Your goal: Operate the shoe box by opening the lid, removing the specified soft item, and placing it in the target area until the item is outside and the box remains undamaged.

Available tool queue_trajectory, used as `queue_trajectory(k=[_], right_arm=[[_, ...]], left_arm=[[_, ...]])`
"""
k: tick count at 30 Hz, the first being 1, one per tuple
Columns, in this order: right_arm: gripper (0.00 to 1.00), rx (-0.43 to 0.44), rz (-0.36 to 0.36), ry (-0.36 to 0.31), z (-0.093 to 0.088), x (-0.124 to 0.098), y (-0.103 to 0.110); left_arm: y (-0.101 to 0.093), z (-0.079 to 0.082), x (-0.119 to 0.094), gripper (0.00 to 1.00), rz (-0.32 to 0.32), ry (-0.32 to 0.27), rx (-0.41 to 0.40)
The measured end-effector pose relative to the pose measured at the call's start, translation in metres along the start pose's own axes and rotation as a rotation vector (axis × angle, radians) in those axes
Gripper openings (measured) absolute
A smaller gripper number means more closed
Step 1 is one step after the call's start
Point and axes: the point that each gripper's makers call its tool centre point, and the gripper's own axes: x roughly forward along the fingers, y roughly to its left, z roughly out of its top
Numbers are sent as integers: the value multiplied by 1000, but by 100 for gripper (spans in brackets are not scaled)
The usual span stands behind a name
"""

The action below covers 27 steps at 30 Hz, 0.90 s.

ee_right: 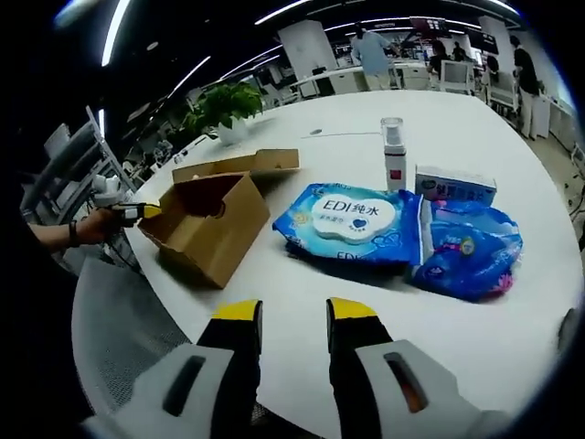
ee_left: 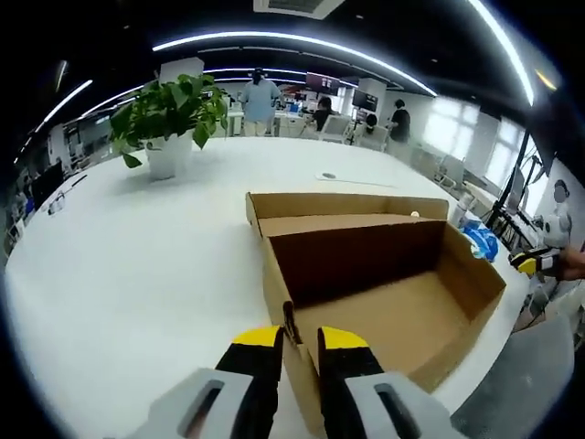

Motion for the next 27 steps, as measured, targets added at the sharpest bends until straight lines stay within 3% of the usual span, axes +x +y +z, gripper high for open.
queue_trajectory(k=[4, 6, 11, 16, 21, 27], right_arm=[[26, -12, 8, 0, 9, 10, 6], [26, -10, 18, -21, 22, 18, 11], [25, 3, 41, -101, 73, 44, 24], [26, -6, 56, -135, 108, 75, 37], [26, -15, 72, -134, 128, 100, 47], [25, 47, 53, -150, 147, 123, 47]], left_arm=[[-3, -3, -3, 15, -9, -3, -7], [-5, -4, -5, 15, -13, -4, -11], [-9, -8, -8, 15, -19, -11, -29], [-11, -9, -9, 15, -21, -20, -52], [-13, -10, -11, 15, -16, -26, -77], [-15, -12, -13, 15, -19, -42, -95]])
